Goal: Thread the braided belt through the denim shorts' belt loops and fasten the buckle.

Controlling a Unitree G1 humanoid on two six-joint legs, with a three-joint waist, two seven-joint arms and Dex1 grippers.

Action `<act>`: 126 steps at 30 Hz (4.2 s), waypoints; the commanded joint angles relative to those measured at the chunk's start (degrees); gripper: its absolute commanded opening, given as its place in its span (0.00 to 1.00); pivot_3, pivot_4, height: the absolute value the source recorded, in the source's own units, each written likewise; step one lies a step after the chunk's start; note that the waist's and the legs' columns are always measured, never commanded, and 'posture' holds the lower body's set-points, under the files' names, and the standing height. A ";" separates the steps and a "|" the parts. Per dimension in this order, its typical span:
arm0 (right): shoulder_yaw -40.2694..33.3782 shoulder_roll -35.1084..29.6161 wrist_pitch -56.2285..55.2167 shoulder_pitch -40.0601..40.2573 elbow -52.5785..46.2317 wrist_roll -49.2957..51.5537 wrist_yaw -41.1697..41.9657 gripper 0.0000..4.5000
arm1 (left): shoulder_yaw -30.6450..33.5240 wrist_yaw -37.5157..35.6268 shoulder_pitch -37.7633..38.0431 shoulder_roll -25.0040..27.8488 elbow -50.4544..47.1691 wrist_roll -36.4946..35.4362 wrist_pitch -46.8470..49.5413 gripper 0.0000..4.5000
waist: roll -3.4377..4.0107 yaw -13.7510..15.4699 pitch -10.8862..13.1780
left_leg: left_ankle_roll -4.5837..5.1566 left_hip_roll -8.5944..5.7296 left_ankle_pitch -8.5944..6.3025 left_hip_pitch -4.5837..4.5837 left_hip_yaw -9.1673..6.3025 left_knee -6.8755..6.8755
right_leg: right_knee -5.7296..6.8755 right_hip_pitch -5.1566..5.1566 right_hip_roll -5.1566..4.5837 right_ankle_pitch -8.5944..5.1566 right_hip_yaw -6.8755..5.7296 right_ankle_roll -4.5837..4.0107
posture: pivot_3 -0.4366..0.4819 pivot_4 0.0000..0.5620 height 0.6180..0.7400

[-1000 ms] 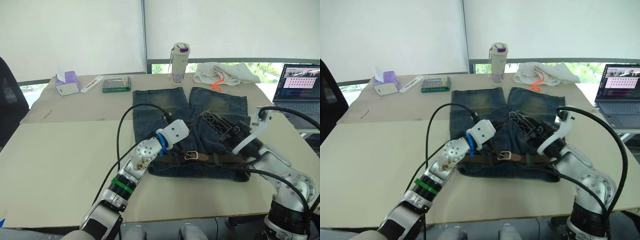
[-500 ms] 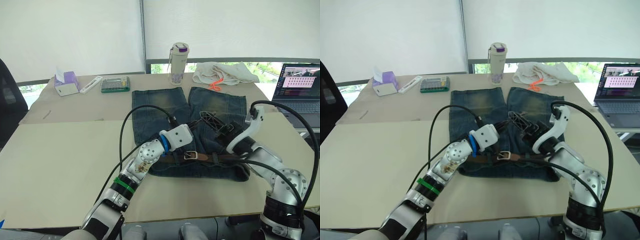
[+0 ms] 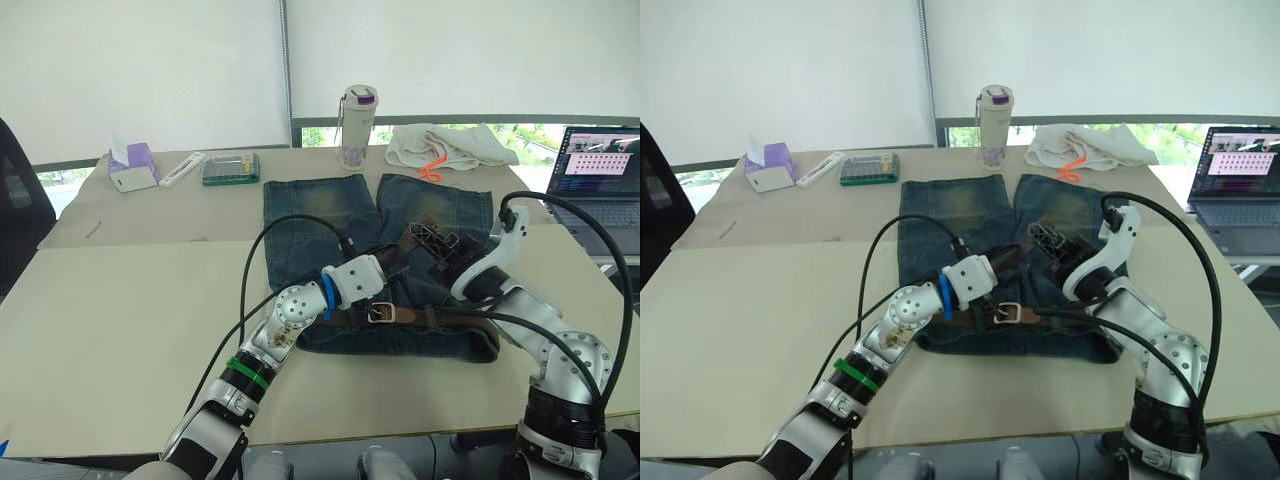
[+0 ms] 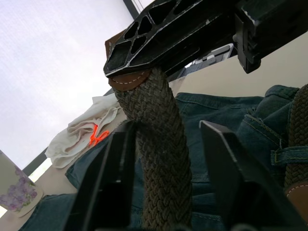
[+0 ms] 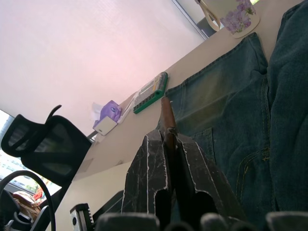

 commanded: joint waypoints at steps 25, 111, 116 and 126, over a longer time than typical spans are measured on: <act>-6.86 -22.08 -2.51 18.82 1.89 -4.33 13.43 0.00 | 9.56 -17.03 4.41 8.63 -6.95 -18.24 19.79 0.97 | 0.07 -0.02 0.00 | 0.18 0.05 -0.10 -0.02 0.07 0.02 | -0.07 0.02 0.05 -0.16 0.05 0.25 | 0.48 0.27 1.00; -7.74 -29.87 0.88 16.60 4.12 -36.55 28.24 0.00 | 0.76 -22.12 -1.76 3.46 28.96 -2.26 15.72 0.00 | 0.07 1.46 -0.04 | 0.54 -0.17 -0.33 0.13 -0.07 0.40 | -0.17 0.93 -0.09 -0.42 0.04 0.74 | 0.48 0.27 1.00; -7.20 -29.63 2.52 15.59 4.75 -36.67 27.17 0.00 | 0.84 -23.17 -0.89 4.28 26.89 -3.20 21.75 0.00 | 0.06 1.26 -0.05 | 0.55 -0.17 -0.34 0.17 -0.07 0.43 | -0.17 1.00 -0.09 -0.43 0.04 0.76 | 0.48 0.27 1.00; -6.89 -26.15 3.65 12.11 0.31 -29.61 30.84 0.00 | 5.28 -20.52 0.86 3.61 20.73 -7.68 22.21 0.00 | 0.10 -0.01 -0.07 | 0.62 -0.07 -0.38 0.19 -0.09 0.43 | -0.17 0.98 0.00 -0.43 0.04 0.75 | 0.48 0.27 1.00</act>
